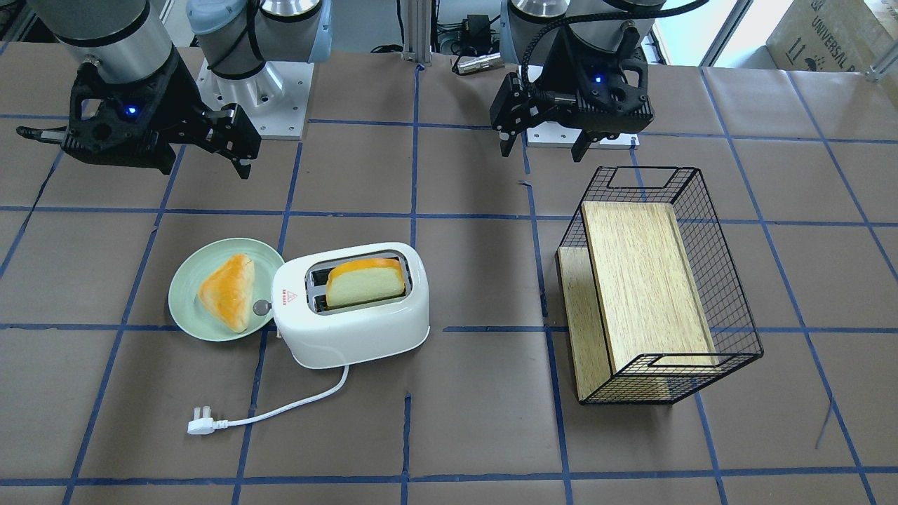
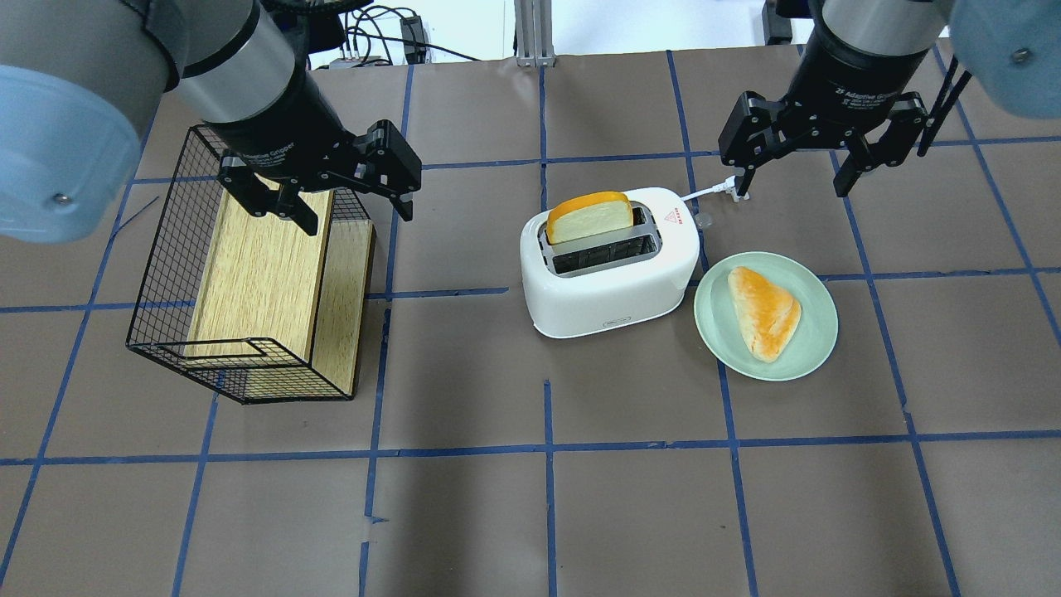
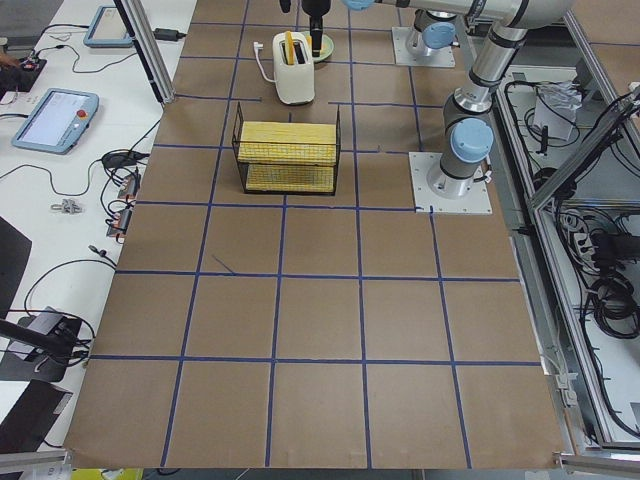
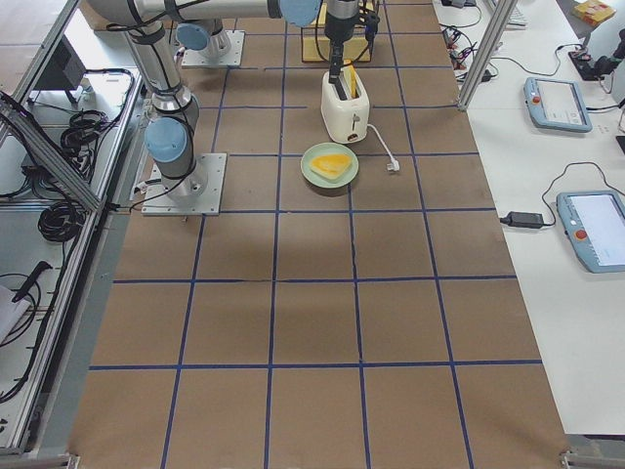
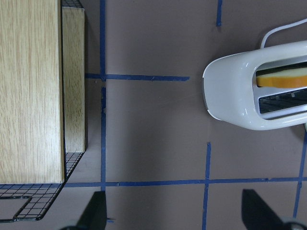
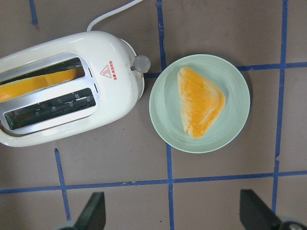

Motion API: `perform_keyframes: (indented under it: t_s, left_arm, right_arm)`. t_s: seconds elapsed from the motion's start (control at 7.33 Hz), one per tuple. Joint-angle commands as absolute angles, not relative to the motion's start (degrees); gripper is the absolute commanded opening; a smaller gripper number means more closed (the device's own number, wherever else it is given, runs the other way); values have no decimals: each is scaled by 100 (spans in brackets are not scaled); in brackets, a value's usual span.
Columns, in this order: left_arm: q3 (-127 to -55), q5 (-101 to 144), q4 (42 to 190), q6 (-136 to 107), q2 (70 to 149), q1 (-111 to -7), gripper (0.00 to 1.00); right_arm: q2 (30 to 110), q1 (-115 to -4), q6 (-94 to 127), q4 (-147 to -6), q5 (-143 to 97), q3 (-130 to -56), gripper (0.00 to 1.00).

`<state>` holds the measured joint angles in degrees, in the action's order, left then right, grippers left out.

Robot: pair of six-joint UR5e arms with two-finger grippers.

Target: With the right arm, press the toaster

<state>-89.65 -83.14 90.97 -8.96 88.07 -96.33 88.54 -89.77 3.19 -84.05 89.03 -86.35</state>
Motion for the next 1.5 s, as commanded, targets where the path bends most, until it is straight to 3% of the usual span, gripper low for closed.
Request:
perform_keyframes:
  t_s: [0.0,1.09,1.23,1.36]
  left_arm:
    - [-8965,-8314,9097,-896,8807,-9633,100]
    - [-8965,-8314,9097,-896,8807,-9633,100]
    - [-8965,-8314,9097,-896,8807,-9633,100]
    - [-8965,-8314,9097,-896,8807,-9633,100]
  right_arm:
    - [8833,-8982,325,-8428,8886,-8631,100]
    - [8833,-8982,202,-8613,8921,-8701,100]
    - [8816,-8982,-24,-8639,8860,-8710,94]
    - [8833,-9000,-827,-8657,8833,-8710,57]
